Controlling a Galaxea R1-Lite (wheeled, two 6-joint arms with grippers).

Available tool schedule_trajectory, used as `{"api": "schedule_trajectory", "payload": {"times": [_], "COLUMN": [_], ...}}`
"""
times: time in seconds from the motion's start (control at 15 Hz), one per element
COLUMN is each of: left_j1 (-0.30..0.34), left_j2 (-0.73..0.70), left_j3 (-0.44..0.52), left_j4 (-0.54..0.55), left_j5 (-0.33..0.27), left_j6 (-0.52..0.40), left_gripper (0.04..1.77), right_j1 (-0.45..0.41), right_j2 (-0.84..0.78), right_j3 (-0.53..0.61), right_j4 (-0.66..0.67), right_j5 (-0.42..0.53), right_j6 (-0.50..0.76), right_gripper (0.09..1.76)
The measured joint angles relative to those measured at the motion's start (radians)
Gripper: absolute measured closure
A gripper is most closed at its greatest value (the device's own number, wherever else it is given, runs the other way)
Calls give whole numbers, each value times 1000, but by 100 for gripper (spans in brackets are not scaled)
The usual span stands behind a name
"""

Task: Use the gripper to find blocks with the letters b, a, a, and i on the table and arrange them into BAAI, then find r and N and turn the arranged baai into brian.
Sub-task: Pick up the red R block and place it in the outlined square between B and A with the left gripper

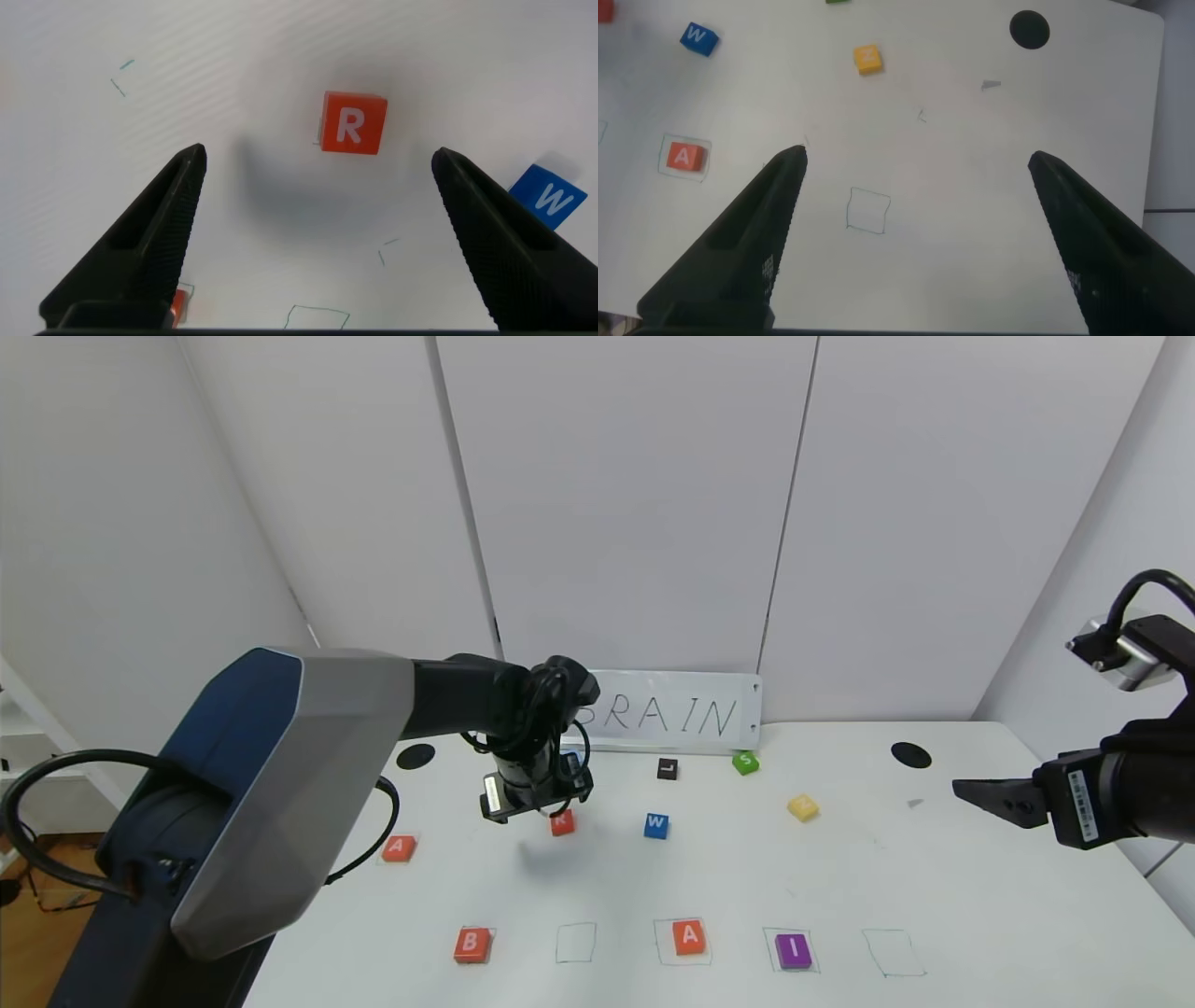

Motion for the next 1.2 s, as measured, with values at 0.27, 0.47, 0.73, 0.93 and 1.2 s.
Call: {"api": "schedule_trajectory", "payload": {"times": [0.27,0.47,0.73,0.93,1.2], "left_j1": [-23,-27,-36,-40,-44], "left_j2": [38,56,76,79,91], "left_j3": [-2,-4,-4,-4,-3], "left_j4": [-24,-50,-70,-78,-78], "left_j5": [24,62,82,86,115], "left_j6": [-17,-37,-44,-41,-41], "left_gripper": [10,9,9,9,9], "right_j1": [1,1,7,9,10], "right_j2": [0,-1,-1,-1,-3], "right_j3": [0,0,4,5,5], "right_j4": [0,0,0,0,-1], "right_j5": [0,0,0,0,0], "right_j6": [0,0,0,0,0], "right_gripper": [14,14,14,14,14]}}
